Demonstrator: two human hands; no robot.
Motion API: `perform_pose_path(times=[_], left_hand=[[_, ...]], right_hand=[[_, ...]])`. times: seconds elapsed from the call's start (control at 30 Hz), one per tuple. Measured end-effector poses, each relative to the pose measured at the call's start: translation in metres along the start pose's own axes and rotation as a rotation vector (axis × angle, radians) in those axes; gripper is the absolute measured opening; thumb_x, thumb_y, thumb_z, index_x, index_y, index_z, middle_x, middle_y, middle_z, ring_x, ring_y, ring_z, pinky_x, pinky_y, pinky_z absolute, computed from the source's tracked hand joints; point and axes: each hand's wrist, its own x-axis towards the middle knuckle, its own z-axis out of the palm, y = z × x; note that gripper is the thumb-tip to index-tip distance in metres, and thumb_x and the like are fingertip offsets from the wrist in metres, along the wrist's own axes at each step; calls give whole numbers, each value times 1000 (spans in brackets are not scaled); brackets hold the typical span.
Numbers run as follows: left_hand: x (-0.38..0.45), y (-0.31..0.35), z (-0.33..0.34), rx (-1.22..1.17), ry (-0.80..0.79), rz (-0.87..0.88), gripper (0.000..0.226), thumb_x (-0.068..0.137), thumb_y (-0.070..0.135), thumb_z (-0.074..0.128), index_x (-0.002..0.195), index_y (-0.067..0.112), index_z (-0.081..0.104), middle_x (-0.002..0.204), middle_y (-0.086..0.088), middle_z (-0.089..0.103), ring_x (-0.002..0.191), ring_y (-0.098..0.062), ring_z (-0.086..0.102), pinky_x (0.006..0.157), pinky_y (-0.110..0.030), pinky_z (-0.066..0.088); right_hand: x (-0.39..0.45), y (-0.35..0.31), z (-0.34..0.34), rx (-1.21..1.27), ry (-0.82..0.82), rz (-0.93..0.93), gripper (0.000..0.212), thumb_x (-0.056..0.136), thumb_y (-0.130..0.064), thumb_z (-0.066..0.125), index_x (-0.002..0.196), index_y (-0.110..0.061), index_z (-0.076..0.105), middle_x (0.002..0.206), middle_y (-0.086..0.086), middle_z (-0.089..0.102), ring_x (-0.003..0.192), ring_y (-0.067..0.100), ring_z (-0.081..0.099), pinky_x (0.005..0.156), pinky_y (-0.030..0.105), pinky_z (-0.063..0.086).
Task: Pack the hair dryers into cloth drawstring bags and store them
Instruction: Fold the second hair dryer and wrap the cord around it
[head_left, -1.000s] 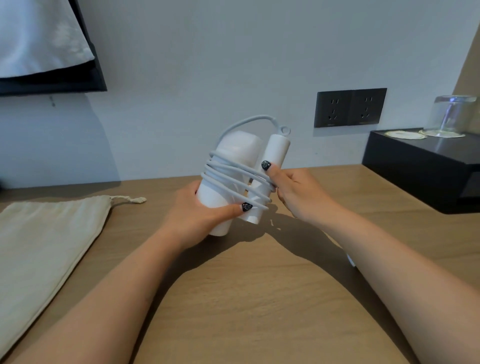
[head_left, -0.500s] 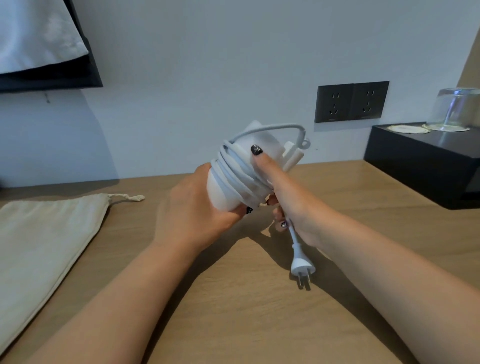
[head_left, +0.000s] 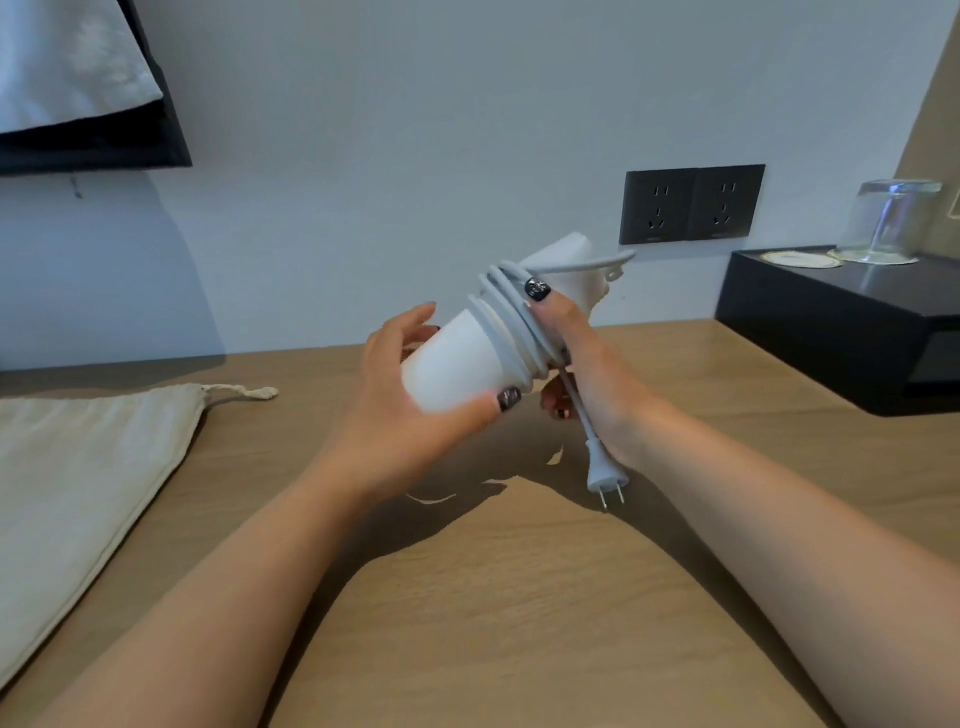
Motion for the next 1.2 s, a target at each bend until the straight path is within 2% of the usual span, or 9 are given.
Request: perform_pose_path(times=[0.13, 0.23, 0.3, 0.4, 0.53, 0.63, 0.77, 1.03, 1.2], left_hand=[[-1, -2, -9, -768, -359, -376, 84, 57, 47, 76, 132, 17, 53, 123, -11, 62, 100, -25, 65, 71, -38, 58], [-9, 3, -13, -878, -542, -359, 42, 66, 29, 74, 107, 20, 71, 107, -14, 70, 99, -32, 68, 76, -43, 60], [-9, 4, -11, -829, -538, -304, 34, 73, 21, 71, 107, 21, 71, 102, -10, 71, 95, -30, 67, 75, -43, 59], [-2, 1, -6, -715, -382, -283, 60, 67, 22, 77, 124, 20, 58, 107, -7, 69, 90, -23, 69, 68, -39, 59], [2, -5, -3, -368, -129, -153, 96, 57, 20, 92, 137, 33, 40, 111, 5, 61, 87, -4, 65, 65, -19, 54], [2, -6, -2, -257, -64, -15, 96, 65, 6, 88, 136, 35, 30, 105, 9, 54, 76, 8, 60, 61, -14, 52], [0, -9, 2, -149, -42, 40, 107, 66, 19, 88, 143, 41, 16, 111, 17, 49, 86, 12, 56, 73, -16, 53], [-3, -16, 11, 18, 6, 109, 118, 63, 30, 85, 151, 36, 7, 112, 14, 53, 99, -2, 57, 85, -27, 50], [-10, -16, 13, 29, -19, 115, 118, 62, 28, 84, 152, 34, 8, 101, 21, 56, 88, 4, 59, 78, -28, 54]], right_hand=[[3, 3, -6, 107, -150, -184, 58, 64, -68, 56, 81, -12, 59, 63, 0, 49, 57, 15, 43, 58, 29, 36], [2, 6, -2, 199, -245, -264, 54, 68, -64, 63, 84, -13, 64, 62, 1, 51, 58, 15, 44, 55, 27, 36], [5, 9, -1, 183, -267, -250, 87, 61, -78, 65, 96, 1, 60, 71, 13, 50, 63, 23, 44, 58, 32, 37], [8, 11, -1, 137, -274, -204, 102, 57, -87, 60, 102, 5, 58, 72, 15, 47, 57, 20, 45, 55, 30, 38], [10, 16, -3, 169, -296, -53, 62, 80, -69, 52, 97, -10, 60, 57, 2, 54, 51, 17, 48, 48, 24, 42], [11, 16, 0, 215, -244, 32, 49, 77, -58, 56, 103, -16, 62, 78, 5, 64, 66, 18, 58, 57, 27, 48], [10, 16, 11, 401, -124, 85, 54, 74, -49, 72, 119, -20, 62, 114, 10, 70, 100, 24, 66, 81, 43, 53], [-6, 13, 29, 537, 62, 64, 73, 53, -46, 83, 117, -16, 62, 101, 9, 75, 88, 23, 72, 63, 35, 55], [-11, 23, 43, 504, 267, 31, 88, 45, -45, 94, 120, -13, 60, 105, 8, 74, 95, 25, 72, 84, 53, 57]])
